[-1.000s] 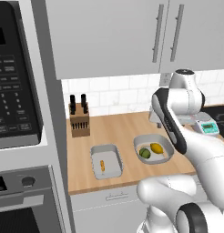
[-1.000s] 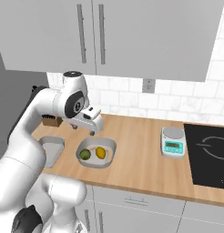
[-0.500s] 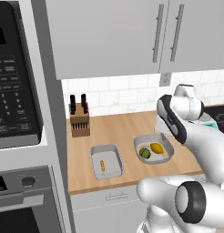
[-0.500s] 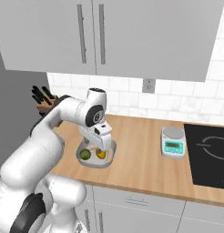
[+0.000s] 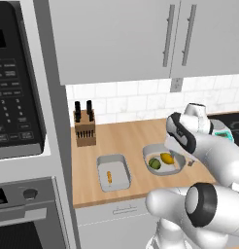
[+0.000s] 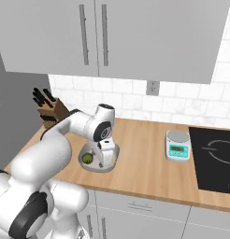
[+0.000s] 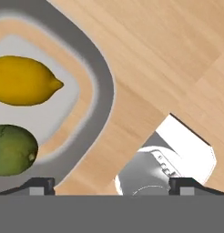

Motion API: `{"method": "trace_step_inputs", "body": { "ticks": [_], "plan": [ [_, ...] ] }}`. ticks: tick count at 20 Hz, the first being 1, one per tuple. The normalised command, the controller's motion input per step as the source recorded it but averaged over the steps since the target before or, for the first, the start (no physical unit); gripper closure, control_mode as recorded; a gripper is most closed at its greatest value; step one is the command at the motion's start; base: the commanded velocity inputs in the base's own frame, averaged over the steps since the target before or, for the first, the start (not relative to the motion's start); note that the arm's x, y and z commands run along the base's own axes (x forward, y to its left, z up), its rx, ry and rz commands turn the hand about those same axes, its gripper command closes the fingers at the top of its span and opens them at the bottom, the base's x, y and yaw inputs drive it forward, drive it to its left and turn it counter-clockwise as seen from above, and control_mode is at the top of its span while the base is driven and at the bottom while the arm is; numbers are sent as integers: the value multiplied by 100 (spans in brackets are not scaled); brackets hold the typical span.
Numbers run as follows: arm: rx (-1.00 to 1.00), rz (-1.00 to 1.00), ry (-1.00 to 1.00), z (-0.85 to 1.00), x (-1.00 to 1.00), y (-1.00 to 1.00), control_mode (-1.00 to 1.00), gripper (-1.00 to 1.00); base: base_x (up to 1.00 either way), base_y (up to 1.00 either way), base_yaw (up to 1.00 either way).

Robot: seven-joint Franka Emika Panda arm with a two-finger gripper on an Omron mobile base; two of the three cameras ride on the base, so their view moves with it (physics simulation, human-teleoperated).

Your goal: Take the meat container that has the shrimp and place it on the second highest rack of the freezer. Then take the vegetable container that has the lemon and lime and place it on the highest rack of the freezer.

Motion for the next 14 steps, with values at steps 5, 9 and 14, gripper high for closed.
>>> {"method": "trace_step_inputs", "body": {
  "ticks": [5,9,14],
  "plan": [
    [-5,-13,-6,-45,0,0,-100,-100,0,0,0],
    [-9,-8,-12,-37,-1,1,-100,-100,0,0,0],
    [-5,-3,-4,-27,12,0,-100,-100,0,0,0]
  ]
}}
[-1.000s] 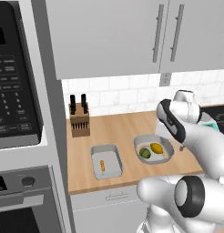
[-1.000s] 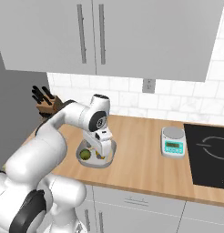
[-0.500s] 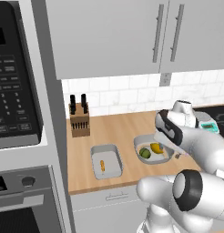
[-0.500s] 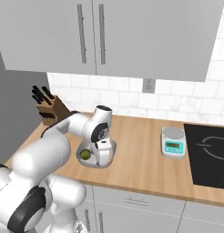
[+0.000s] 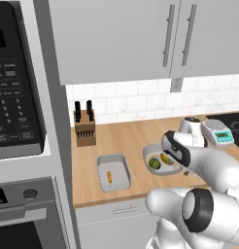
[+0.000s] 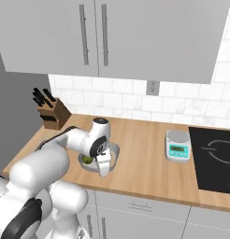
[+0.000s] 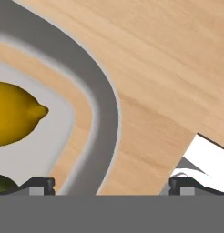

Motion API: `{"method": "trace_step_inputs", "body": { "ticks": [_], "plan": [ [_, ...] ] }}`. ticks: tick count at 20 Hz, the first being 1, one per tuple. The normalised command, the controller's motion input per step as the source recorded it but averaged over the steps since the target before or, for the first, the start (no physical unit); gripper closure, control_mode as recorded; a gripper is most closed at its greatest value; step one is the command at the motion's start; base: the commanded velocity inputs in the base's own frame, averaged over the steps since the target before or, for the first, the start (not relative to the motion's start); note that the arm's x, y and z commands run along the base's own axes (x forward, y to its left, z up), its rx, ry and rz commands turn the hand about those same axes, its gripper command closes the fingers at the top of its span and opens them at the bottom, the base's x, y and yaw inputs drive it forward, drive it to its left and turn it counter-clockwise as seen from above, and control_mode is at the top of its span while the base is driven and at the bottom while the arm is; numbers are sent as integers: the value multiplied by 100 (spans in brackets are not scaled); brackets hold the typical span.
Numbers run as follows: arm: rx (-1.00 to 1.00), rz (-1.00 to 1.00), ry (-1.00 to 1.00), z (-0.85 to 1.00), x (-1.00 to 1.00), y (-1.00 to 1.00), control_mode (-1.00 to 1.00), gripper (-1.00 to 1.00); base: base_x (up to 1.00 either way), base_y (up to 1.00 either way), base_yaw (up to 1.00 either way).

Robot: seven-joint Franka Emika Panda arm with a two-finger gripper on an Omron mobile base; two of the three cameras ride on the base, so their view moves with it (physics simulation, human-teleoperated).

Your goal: Take the meat container that has the shrimp and place it on the second highest rack of the freezer. Then take the vegetable container that has the lemon and lime and place it on the highest rack of the freezer.

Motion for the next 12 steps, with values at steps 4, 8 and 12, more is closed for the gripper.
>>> {"method": "trace_step_inputs", "body": {
  "ticks": [4,8,12],
  "plan": [
    [0,0,0,-33,33,0,-100,-100,0,0,0],
    [0,0,0,-25,54,0,-100,-100,0,0,0],
    [0,0,0,-27,35,1,-100,-100,0,0,0]
  ]
}}
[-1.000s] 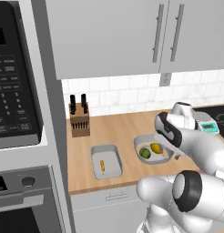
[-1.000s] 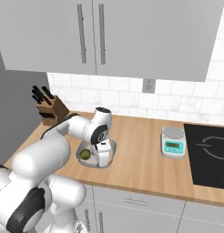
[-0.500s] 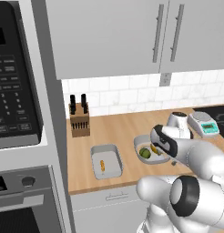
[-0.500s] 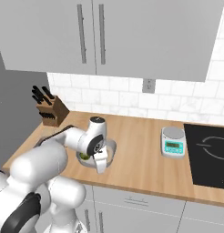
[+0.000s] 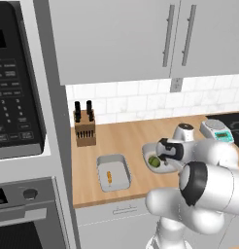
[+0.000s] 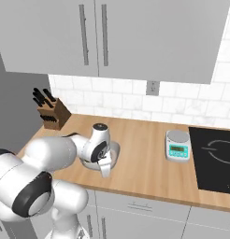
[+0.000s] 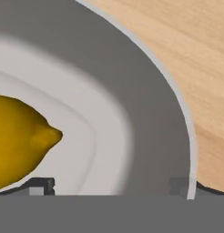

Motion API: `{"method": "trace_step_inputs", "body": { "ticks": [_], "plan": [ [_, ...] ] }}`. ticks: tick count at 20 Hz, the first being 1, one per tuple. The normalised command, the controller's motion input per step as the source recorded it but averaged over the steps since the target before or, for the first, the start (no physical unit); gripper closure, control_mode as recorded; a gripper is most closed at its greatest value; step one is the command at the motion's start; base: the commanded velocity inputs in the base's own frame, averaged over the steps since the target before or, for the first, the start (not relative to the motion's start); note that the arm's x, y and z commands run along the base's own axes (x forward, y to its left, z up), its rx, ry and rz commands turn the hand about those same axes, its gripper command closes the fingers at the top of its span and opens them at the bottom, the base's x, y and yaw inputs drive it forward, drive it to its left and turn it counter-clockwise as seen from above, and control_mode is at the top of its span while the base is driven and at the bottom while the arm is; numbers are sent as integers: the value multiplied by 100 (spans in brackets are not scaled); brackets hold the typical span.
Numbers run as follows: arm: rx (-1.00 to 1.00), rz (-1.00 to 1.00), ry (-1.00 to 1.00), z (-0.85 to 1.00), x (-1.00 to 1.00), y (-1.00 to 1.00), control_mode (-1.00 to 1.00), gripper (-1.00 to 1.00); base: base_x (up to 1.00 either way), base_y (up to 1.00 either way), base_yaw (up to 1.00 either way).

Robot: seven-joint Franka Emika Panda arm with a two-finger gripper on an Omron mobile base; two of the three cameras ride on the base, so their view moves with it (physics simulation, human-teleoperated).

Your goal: Take the meat container that has the shrimp and place it on the second highest rack of the freezer. Then take the vegetable container that has the lemon and lime and place it on the highest rack of the freezer.

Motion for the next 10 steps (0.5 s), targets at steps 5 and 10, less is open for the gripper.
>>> {"method": "trace_step_inputs", "body": {
  "ticks": [5,10],
  "plan": [
    [0,0,0,-30,20,2,-100,-100,0,0,0],
    [-1,0,0,-36,0,31,-100,100,0,0,0]
  ]
}}
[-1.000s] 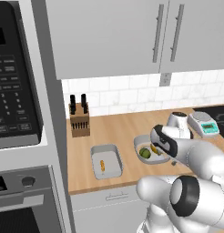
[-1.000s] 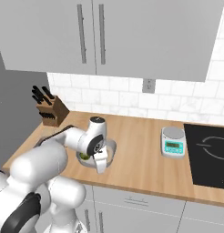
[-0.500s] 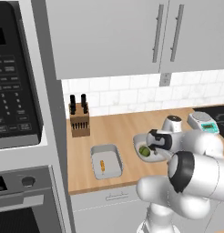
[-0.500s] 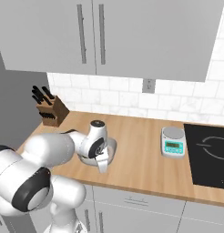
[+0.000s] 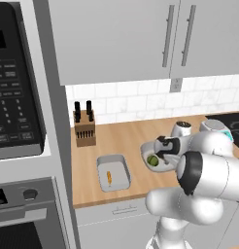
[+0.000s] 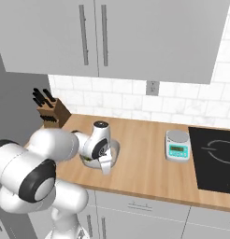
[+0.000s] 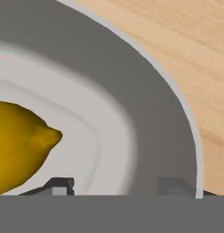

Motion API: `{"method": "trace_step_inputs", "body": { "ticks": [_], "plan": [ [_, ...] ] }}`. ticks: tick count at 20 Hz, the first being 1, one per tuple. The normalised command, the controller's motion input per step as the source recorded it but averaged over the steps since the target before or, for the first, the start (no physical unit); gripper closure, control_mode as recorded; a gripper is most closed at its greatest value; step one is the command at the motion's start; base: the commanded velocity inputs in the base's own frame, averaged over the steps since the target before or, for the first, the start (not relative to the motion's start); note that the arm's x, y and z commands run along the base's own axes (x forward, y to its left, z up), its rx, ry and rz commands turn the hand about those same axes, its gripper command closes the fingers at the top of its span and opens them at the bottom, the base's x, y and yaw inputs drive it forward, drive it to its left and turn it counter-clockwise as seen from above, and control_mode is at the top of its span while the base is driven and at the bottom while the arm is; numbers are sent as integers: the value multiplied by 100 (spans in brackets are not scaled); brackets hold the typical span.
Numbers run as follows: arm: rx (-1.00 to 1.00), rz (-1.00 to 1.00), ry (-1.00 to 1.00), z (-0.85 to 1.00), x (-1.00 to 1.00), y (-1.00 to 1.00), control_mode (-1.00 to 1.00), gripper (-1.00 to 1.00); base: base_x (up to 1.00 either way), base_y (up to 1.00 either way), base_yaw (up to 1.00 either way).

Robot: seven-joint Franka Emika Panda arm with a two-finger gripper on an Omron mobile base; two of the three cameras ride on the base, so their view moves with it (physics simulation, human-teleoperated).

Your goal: Take the meat container that has the shrimp and place it on the second highest rack of the freezer. Then take the vegetable container that has the lemon and lime and place it on the highest rack of the freezer.

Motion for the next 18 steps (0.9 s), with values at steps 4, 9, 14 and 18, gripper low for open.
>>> {"method": "trace_step_inputs", "body": {
  "ticks": [4,9,14,18],
  "plan": [
    [0,0,0,-15,-1,5,-100,100,0,0,0],
    [0,0,-1,0,-18,0,-100,100,0,0,0],
    [0,-1,-2,3,-29,0,-100,100,0,0,0],
    [0,-3,-4,34,-31,0,-100,100,0,0,0]
  ]
}}
